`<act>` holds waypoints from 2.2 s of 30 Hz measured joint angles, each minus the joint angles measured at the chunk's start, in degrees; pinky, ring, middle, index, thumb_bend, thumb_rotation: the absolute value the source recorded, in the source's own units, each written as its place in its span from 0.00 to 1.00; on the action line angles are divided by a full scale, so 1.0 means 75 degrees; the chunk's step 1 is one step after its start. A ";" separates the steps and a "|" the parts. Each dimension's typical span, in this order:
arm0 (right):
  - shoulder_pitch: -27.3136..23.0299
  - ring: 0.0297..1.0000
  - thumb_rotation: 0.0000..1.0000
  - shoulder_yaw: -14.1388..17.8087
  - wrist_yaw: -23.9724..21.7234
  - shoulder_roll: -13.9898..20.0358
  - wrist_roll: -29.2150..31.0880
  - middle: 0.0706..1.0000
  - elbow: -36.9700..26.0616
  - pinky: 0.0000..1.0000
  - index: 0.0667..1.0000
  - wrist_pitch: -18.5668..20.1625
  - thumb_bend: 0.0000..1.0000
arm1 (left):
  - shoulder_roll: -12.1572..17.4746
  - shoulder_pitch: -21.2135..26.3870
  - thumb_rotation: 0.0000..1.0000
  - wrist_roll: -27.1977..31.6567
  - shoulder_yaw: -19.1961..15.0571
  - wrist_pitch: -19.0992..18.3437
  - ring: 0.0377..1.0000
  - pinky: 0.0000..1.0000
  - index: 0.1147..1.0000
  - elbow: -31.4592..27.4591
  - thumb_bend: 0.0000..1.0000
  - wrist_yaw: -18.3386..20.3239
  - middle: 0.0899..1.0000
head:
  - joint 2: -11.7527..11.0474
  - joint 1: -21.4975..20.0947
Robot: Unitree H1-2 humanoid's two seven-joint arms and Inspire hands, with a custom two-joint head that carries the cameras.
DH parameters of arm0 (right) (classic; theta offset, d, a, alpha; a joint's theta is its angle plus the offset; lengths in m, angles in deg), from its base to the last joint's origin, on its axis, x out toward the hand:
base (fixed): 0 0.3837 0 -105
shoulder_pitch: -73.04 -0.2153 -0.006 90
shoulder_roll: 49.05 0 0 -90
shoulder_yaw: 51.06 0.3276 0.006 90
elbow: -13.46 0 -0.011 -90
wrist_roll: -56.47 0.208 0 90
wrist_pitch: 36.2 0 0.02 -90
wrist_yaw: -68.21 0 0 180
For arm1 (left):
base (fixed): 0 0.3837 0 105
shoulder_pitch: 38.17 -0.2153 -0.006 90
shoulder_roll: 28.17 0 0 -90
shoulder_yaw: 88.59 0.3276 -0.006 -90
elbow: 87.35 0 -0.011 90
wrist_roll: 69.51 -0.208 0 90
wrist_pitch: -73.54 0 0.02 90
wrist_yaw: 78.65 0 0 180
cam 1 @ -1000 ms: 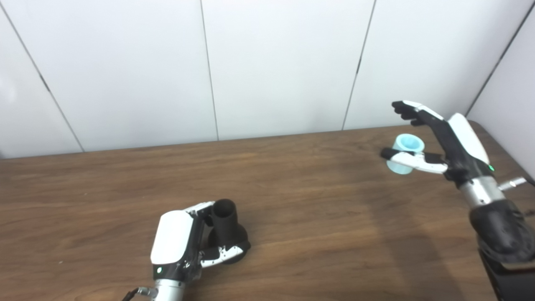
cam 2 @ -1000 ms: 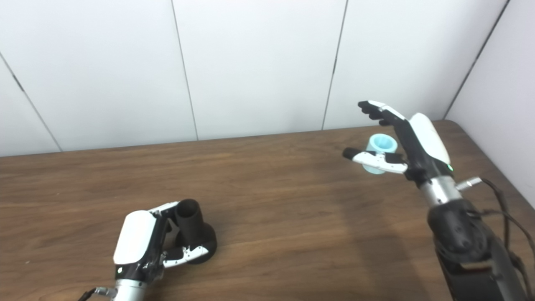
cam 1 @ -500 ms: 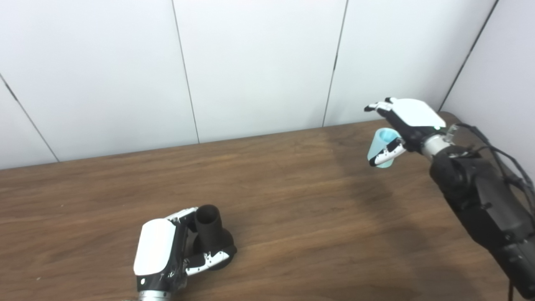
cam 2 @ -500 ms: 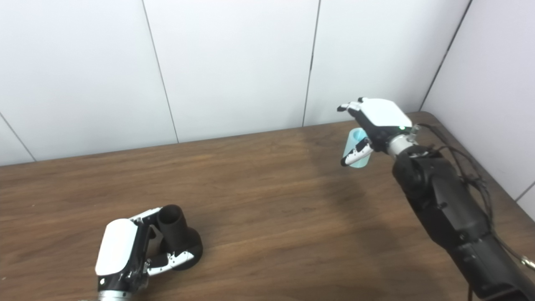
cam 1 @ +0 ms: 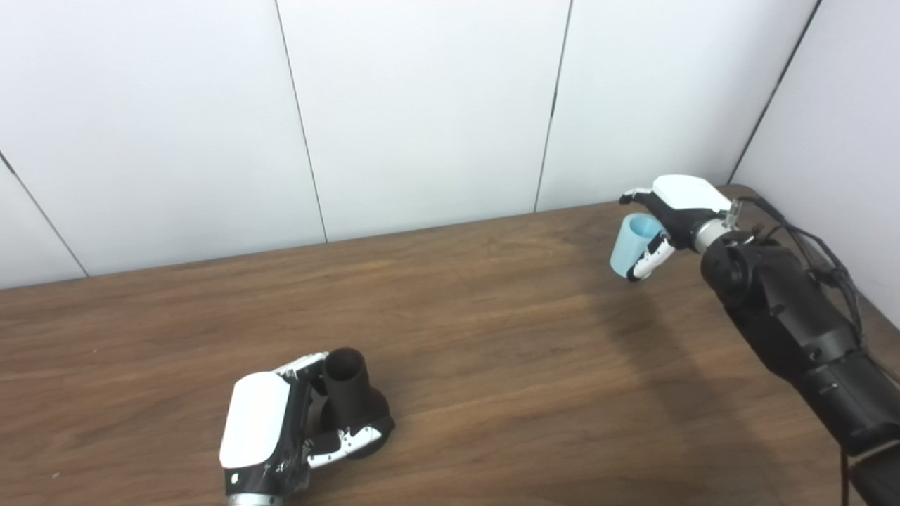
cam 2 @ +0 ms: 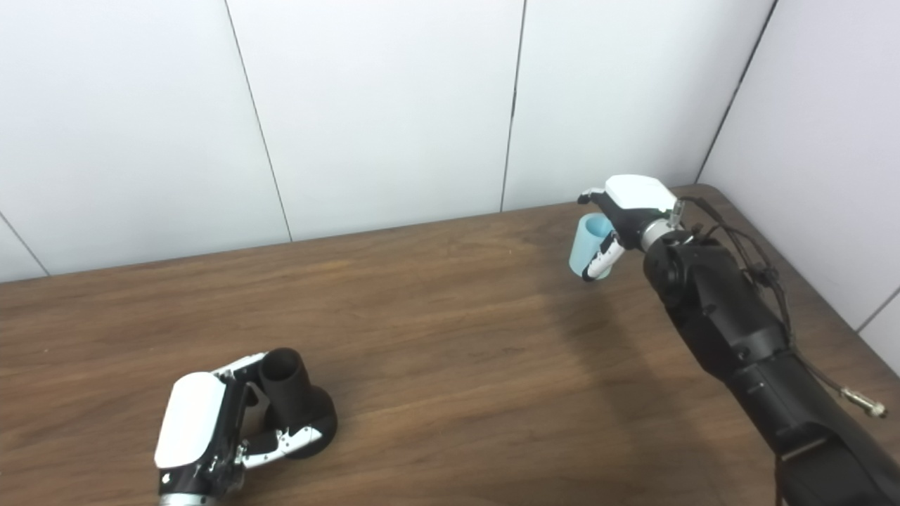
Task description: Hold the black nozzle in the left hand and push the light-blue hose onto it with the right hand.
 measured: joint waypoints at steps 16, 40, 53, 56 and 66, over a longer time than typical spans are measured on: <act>0.0130 0.64 0.00 0.0207 0.1425 -0.0039 0.0852 0.68 0.0805 0.59 0.69 -0.0654 0.85 | -0.0015 -0.0004 0.00 -0.0107 0.0022 -0.0011 0.47 0.39 0.39 0.0021 0.48 -0.0004 0.45 | -0.0023 0.0317; 0.0130 0.60 0.02 0.0046 0.1356 -0.0037 0.1076 0.64 0.0740 0.55 0.64 -0.0492 0.87 | -0.0018 0.0059 0.00 -0.0116 0.0034 -0.0012 0.47 0.39 0.40 0.0067 0.48 -0.0005 0.45 | 0.0012 0.0247; 0.0045 0.27 0.06 -0.0069 0.1779 -0.0046 0.0778 0.29 0.0970 0.23 0.46 -0.0396 0.53 | -0.0012 0.0104 0.00 -0.0119 0.0046 -0.0013 0.46 0.40 0.39 0.0090 0.48 0.0001 0.45 | 0.0082 0.0247; 0.0050 0.15 0.12 -0.0059 0.2111 -0.0084 0.0613 0.20 0.0985 0.12 0.45 -0.0289 0.52 | -0.0010 0.0107 0.00 -0.0118 0.0049 -0.0013 0.45 0.39 0.40 0.0092 0.48 0.0003 0.45 | 0.0082 0.0235; 0.0180 0.38 0.00 0.0024 0.2146 -0.0135 0.0678 0.41 0.0668 0.37 0.48 -0.0025 0.52 | -0.0003 0.0135 0.00 -0.0133 0.0083 -0.0014 0.46 0.40 0.40 0.0122 0.48 0.0001 0.44 | 0.0117 0.0317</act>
